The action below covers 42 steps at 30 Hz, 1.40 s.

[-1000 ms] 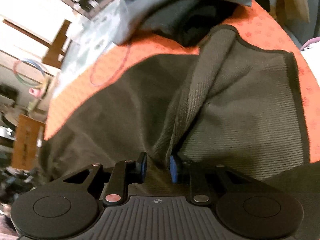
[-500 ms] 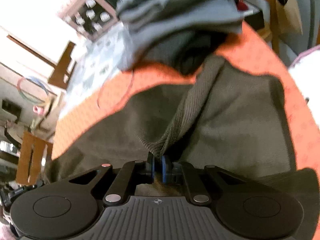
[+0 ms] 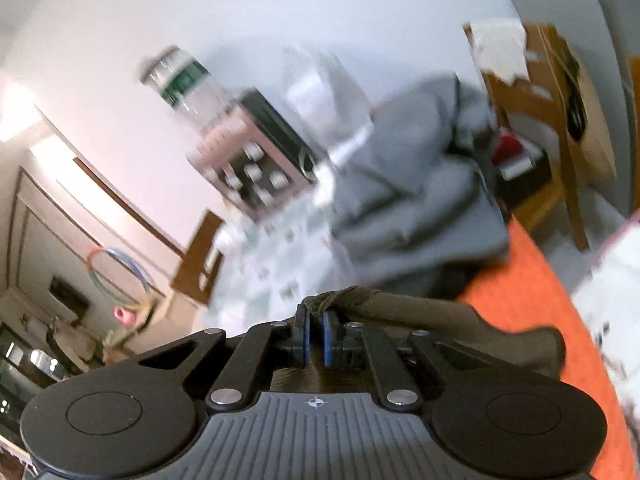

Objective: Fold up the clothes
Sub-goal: 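Lift the trousers again with both grippers above the table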

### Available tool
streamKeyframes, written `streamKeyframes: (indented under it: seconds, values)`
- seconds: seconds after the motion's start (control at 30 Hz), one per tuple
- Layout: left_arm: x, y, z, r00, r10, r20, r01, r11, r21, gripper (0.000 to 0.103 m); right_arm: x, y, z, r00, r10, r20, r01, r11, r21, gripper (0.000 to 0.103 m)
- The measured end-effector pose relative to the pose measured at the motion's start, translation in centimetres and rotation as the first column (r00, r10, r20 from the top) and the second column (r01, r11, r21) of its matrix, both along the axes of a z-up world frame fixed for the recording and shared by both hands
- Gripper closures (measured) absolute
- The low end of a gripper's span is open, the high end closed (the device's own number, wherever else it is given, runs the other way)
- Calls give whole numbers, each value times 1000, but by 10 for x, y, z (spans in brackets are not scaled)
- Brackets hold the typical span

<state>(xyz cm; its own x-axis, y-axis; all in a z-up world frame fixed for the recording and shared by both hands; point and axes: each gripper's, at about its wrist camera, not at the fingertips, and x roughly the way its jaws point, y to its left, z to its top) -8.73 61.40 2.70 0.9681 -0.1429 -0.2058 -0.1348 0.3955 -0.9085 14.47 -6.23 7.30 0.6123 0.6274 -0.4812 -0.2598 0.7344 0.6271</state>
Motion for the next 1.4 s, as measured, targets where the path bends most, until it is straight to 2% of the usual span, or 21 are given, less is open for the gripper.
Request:
streamKeyframes:
  seconds: [0.17, 0.3, 0.47, 0.6, 0.7, 0.83, 0.93, 1.07, 1.23, 1.4]
  values:
    - [43, 11, 45, 997, -25, 73, 22, 999, 49, 94, 29, 16, 45, 995, -9, 104, 13, 999, -41, 94]
    - [80, 15, 94, 984, -53, 172, 31, 991, 129, 94, 50, 24, 84, 977, -37, 210, 46, 998, -39, 96]
    - [91, 21, 155, 938, -66, 339, 8, 986, 169, 94, 54, 27, 146, 929, -58, 365, 64, 998, -5, 97]
    - [73, 23, 177, 909, -68, 412, -14, 981, 193, 94, 33, 29, 173, 899, -25, 437, 27, 1000, 2, 97]
    - [49, 26, 161, 917, -57, 394, -17, 983, 182, 94, 11, 33, 169, 900, 17, 436, -9, 1000, -21, 97]
    - [17, 35, 111, 959, -17, 284, -20, 992, 126, 94, -13, 40, 130, 933, 68, 354, -48, 997, -67, 97]
    - [-14, 36, 64, 981, 21, 191, -37, 996, 80, 94, -27, 47, 88, 967, 78, 242, -62, 995, -73, 97]
    - [-60, 38, 4, 994, 69, 83, -70, 998, 7, 94, -52, 47, 31, 993, 78, 92, -70, 994, -84, 97]
    - [-117, 31, -48, 996, 86, -17, -86, 995, -40, 93, -88, 43, -25, 994, 62, -85, -72, 990, -122, 97]
    - [-167, 23, -77, 994, 72, -82, -76, 996, -43, 92, -122, 30, -74, 971, 35, -236, -78, 981, -176, 97]
